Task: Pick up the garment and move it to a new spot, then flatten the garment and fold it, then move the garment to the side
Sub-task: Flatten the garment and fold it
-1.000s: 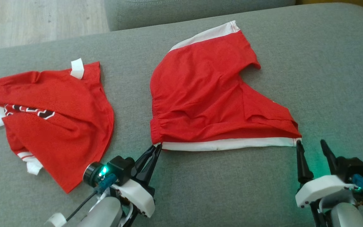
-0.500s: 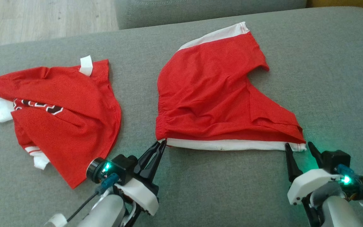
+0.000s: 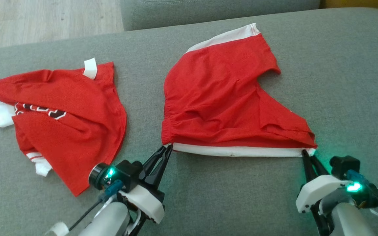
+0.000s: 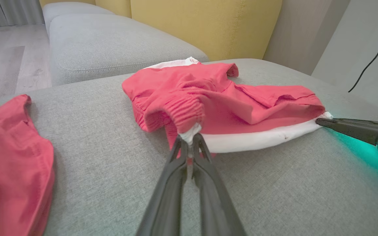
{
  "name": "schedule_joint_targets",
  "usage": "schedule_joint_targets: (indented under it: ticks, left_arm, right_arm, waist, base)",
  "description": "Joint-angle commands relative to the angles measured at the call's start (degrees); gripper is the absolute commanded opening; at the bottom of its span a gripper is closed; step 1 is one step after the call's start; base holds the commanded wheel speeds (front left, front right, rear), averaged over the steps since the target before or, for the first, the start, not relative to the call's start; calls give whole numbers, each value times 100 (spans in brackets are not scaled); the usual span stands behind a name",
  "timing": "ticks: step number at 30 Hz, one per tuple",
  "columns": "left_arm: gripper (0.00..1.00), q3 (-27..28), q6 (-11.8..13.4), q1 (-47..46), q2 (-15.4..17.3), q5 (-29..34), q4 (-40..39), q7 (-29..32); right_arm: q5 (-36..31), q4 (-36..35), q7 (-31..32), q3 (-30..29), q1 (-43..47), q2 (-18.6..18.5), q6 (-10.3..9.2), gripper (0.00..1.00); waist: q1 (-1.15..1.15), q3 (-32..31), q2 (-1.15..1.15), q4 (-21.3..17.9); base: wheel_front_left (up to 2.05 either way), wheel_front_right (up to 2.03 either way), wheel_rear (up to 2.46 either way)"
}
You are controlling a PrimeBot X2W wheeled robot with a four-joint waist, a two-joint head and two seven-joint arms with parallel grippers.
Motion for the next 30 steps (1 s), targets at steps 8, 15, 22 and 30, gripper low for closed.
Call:
schedule_joint_targets:
  ticks: [8, 15, 22, 30]
  left_arm:
    - [0, 140, 102, -40, 164, -95, -206, 21]
    - [0, 246, 104, -290, 328, -207, -465, 223]
    - [0, 348, -51, -1508, 589, -212, -704, 783]
    - [0, 468, -166, -3505, 726, -546, -301, 1479]
  right_arm:
    - [158, -132, -136, 285, -91, -41, -4, 0]
    - [740, -886, 132, 685, -47, -41, -4, 0]
    - [932, -1647, 727, 842, -574, -41, -4, 0]
    - [965, -2035, 1352, 1049, -2350, -41, -4, 0]
  waist:
    - [0, -192, 0, -45]
    - [0, -465, 0, -38]
    - [0, -684, 0, 7]
    - [0, -955, 0, -159]
  base:
    - [0, 0, 0]
    - [0, 0, 0]
    - [0, 0, 0]
    - [0, 0, 0]
